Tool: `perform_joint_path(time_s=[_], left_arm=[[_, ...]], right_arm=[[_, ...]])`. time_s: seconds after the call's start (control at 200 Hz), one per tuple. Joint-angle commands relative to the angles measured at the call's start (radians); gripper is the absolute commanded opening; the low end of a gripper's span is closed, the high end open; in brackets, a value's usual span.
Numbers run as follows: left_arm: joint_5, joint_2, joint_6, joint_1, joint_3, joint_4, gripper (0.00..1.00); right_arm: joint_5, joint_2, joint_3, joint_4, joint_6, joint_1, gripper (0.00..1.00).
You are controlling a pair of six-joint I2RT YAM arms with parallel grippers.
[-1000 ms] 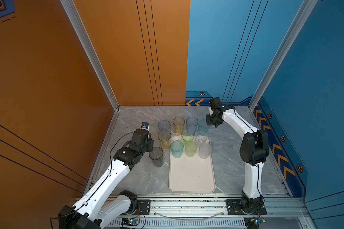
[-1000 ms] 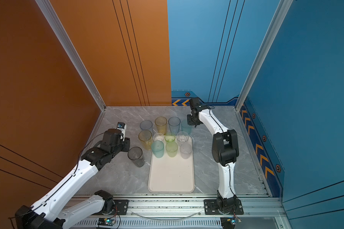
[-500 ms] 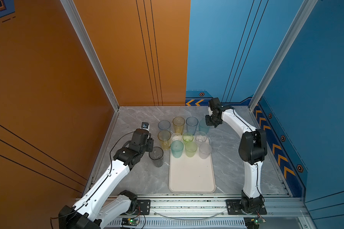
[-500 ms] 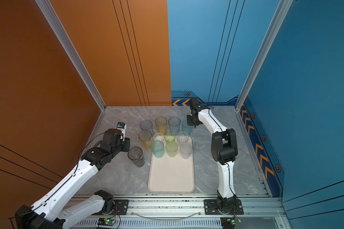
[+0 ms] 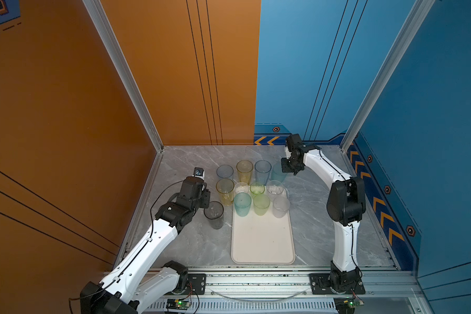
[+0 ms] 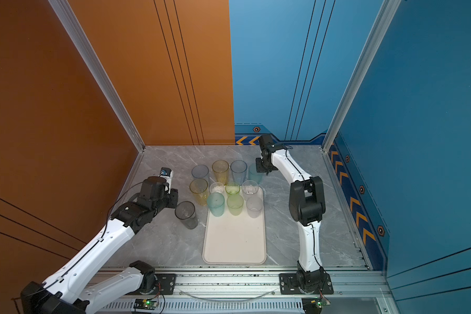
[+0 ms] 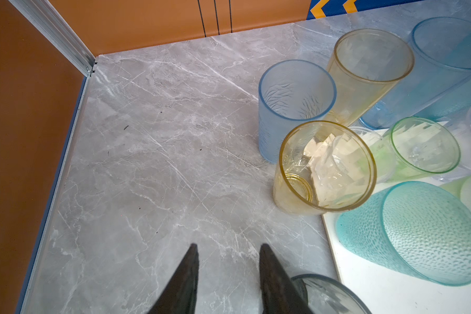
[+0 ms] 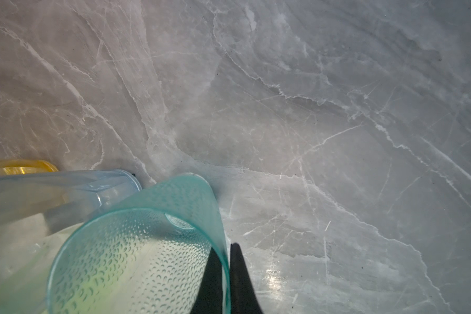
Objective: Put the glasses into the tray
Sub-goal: 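Close the right gripper on the teal textured cup's rim, then lift the teal cup with the right gripper and carry it over the tray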
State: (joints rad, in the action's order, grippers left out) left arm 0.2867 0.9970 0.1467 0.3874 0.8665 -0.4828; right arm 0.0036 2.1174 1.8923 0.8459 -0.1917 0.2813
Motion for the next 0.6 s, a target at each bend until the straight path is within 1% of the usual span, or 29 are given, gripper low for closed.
perform_joint_path(time_s=[0.0, 0.1, 0.115, 0.225, 0.285, 0.421, 0.596], left_arm=[[0.008, 0.003, -0.016, 0.001, 0.022, -0.014, 0.38], [0.009, -0.001, -0.016, 0.001, 0.022, -0.014, 0.38], [0.009, -0.002, -0.016, 0.002, 0.021, -0.014, 0.38], [0.011, -0.007, -0.016, 0.005, 0.021, -0.014, 0.38], [0.013, -0.011, -0.016, 0.008, 0.019, -0.014, 0.38], [0.017, -0.022, -0.018, 0.015, 0.017, -0.014, 0.38], [0.023, -0.034, -0.016, 0.026, 0.02, -0.017, 0.38]], right_arm=[[0.027, -0.012, 0.001, 0.016, -0.002, 0.0, 0.01], [0.044, -0.037, -0.037, -0.013, -0.007, -0.003, 0.0], [0.048, -0.067, -0.043, -0.017, -0.007, -0.003, 0.0], [0.077, -0.138, -0.09, -0.054, -0.01, -0.009, 0.0], [0.087, -0.181, -0.151, -0.079, -0.014, -0.016, 0.0], [0.109, -0.312, -0.245, -0.121, -0.016, -0.032, 0.0], [0.122, -0.511, -0.346, -0.134, -0.007, -0.031, 0.0]])
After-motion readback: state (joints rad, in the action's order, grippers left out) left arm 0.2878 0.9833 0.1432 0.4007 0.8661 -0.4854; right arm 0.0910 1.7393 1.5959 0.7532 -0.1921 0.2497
